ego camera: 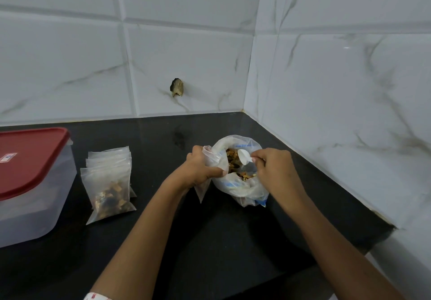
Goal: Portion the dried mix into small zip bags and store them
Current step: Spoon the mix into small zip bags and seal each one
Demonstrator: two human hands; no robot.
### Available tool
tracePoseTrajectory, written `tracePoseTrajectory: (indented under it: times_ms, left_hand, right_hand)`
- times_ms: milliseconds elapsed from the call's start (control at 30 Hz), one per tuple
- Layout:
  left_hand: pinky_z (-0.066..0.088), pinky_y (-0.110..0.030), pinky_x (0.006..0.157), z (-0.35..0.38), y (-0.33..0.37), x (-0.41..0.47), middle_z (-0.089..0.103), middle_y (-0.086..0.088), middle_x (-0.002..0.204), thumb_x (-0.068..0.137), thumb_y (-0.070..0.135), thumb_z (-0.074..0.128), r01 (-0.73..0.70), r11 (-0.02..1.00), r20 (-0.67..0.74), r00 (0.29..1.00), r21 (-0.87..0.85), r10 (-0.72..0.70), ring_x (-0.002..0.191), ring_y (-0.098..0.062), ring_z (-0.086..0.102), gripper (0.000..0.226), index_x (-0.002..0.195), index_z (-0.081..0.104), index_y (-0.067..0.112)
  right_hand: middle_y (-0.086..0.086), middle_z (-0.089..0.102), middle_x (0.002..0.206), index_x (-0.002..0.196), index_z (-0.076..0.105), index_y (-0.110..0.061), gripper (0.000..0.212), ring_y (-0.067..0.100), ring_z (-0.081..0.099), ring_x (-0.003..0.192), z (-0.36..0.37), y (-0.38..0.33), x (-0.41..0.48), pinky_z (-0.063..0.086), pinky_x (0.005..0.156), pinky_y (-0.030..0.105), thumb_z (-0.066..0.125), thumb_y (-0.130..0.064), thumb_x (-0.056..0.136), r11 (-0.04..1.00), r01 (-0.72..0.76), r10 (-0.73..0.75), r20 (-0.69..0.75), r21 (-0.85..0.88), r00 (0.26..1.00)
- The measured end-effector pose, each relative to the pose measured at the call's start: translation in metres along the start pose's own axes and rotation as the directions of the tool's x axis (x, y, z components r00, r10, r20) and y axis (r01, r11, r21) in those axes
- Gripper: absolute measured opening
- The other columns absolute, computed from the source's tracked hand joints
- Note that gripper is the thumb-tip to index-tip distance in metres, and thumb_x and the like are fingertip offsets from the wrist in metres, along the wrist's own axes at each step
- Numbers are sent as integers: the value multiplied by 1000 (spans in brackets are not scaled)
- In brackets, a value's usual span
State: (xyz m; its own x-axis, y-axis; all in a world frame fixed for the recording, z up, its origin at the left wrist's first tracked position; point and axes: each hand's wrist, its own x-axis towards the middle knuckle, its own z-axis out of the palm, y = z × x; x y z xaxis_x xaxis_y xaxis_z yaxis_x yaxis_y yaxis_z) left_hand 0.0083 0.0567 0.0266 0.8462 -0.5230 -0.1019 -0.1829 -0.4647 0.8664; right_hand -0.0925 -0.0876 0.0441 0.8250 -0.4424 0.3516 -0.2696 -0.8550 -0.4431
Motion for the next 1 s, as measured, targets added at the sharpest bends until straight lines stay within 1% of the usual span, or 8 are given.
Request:
tracePoseTrajectory:
  times_ms: [100,200,367,433,533,667,867,1000]
  left_hand:
    - [44,-38,98,-1,-1,1,42,-10,132,80,17,70,40,997,29,999,-67,-39,112,-23,47,81,141,17,14]
    - [44,-43,100,2,-2,2,45,-10,130,79,15,69,68,991,33,997,-113,-65,114,-25,49,79,140,19,15]
    - [43,-42,102,6,-4,5,47,-8,126,78,10,68,82,969,58,996,-235,-70,114,-25,50,76,139,23,15]
    - [42,-43,103,7,-4,5,47,-6,122,78,7,68,91,951,67,995,-295,-75,114,-25,50,76,138,23,15]
    - [42,-44,104,9,-4,5,48,-8,122,76,4,68,97,929,75,994,-358,-75,115,-27,51,76,137,25,14]
    - [42,-45,104,9,-5,4,50,-10,122,75,1,68,97,906,88,994,-411,-67,114,-28,52,76,136,26,14]
    - [43,-45,103,11,-1,2,49,-15,125,77,-5,65,83,862,70,996,-500,-55,115,-30,53,71,134,27,10]
    - [44,-45,102,13,1,-1,47,-16,128,78,-7,64,92,830,83,995,-549,-56,116,-30,53,70,134,26,10]
  right_hand:
    - [8,67,105,113,66,-13,27,19,64,87,8,-5,4,54,81,30,46,-11,95,998,25,-24,15,-56,1000]
    - [9,64,106,114,66,-15,28,19,62,84,14,-7,6,54,79,30,47,-12,95,1000,1,-1,28,-19,1000]
    - [12,63,105,113,68,-17,29,16,58,73,12,-1,4,48,68,21,48,-10,93,996,-15,12,31,84,999]
    - [10,63,108,116,66,-17,29,16,57,76,10,-2,4,49,70,22,47,-11,94,997,-38,36,33,74,999]
    - [9,61,114,124,58,-16,32,20,61,93,10,-7,4,52,84,28,49,-13,94,996,-61,68,108,-71,992]
    - [7,64,107,120,62,-15,31,18,60,86,12,-10,2,53,79,28,47,-11,94,997,-10,17,91,-77,996]
    - [12,64,110,107,71,-17,26,21,63,85,9,-5,7,50,76,23,50,-11,93,994,-28,19,83,101,996]
    - [8,63,108,116,65,-16,29,18,60,83,9,-5,1,50,74,24,49,-11,93,999,-50,51,67,-3,996]
